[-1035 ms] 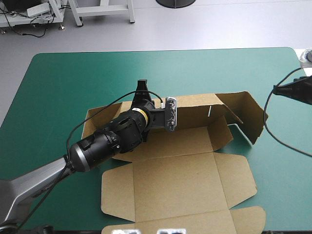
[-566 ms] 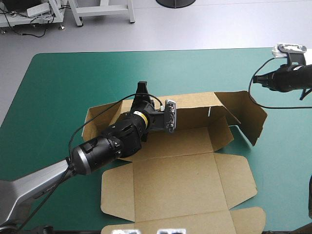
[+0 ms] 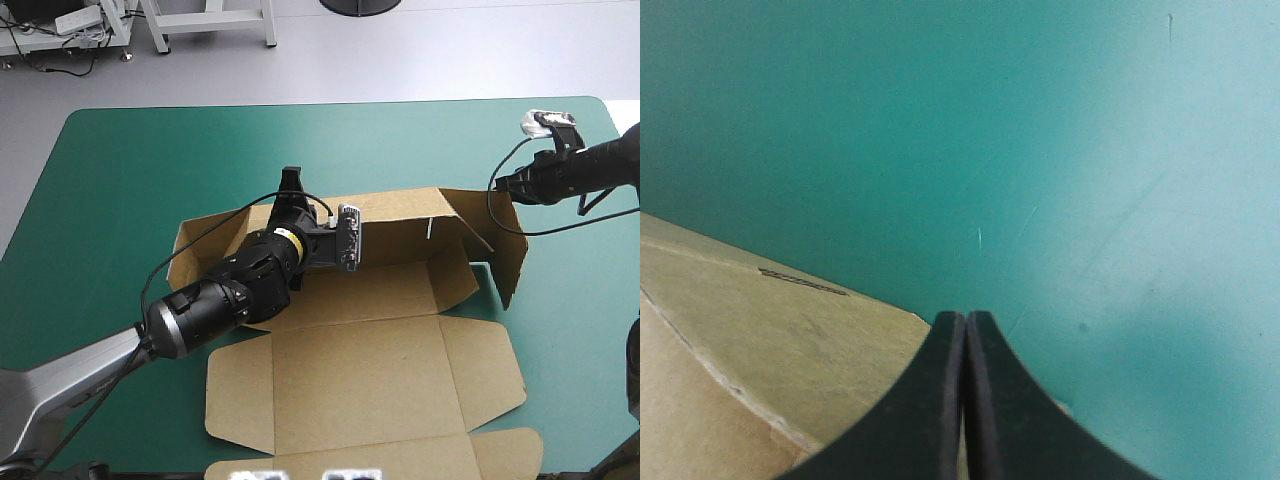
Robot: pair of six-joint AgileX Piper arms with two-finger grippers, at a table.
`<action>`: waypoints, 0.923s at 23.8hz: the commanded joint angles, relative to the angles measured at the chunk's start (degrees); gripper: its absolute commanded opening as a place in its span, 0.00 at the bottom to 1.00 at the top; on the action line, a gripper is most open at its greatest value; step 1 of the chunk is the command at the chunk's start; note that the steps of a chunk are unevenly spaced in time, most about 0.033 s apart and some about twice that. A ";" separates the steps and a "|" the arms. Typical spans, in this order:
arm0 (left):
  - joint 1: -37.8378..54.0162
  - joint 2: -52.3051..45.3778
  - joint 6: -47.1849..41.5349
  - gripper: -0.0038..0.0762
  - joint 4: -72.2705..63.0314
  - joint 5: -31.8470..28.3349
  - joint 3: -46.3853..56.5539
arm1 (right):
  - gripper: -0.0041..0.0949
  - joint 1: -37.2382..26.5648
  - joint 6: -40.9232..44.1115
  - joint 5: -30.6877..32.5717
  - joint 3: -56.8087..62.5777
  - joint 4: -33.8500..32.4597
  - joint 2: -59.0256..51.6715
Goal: Fold the box
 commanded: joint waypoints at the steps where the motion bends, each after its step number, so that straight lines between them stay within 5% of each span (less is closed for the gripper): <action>1: -0.39 -2.24 -0.54 0.04 0.67 -0.57 -1.04 | 0.02 0.02 -0.24 2.99 -1.76 3.15 -2.90; 22: -0.39 -2.24 -0.54 0.04 0.89 -0.38 -1.04 | 0.02 4.58 -8.28 2.88 13.77 -0.78 -15.50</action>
